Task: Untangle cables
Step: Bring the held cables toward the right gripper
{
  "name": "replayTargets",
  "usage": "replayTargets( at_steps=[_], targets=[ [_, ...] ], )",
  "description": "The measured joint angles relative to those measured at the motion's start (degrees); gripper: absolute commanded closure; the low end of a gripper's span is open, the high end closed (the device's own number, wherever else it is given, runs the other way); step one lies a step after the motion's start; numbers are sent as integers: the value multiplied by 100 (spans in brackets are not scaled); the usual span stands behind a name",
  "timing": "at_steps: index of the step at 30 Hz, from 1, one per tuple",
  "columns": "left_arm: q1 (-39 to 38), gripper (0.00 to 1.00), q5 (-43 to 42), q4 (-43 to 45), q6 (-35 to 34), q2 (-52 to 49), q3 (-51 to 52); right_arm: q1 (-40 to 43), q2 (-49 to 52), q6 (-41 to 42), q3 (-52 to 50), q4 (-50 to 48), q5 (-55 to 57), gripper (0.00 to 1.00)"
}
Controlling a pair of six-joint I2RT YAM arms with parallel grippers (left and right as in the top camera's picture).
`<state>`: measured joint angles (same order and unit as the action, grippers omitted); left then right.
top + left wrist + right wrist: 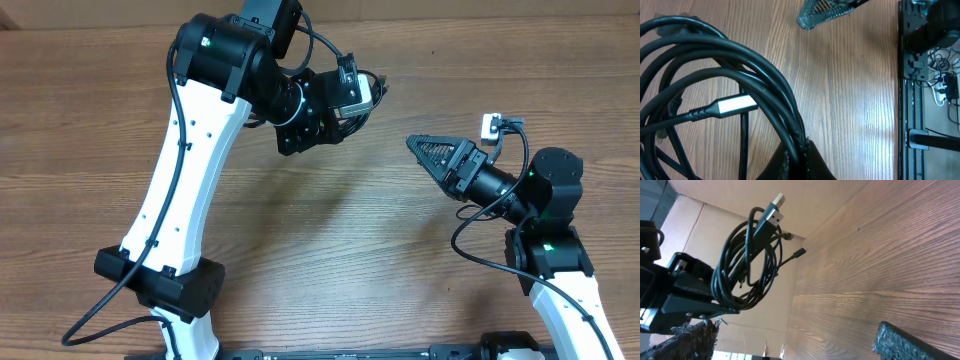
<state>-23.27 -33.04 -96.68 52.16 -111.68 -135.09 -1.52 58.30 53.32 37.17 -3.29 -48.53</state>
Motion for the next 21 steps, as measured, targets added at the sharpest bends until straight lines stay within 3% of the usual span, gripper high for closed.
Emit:
replayTargets(
  at_steps=[21],
  targets=[
    [0,96,96,-15,-127,0,177,0,0,-195,0,0,-98,0]
  ],
)
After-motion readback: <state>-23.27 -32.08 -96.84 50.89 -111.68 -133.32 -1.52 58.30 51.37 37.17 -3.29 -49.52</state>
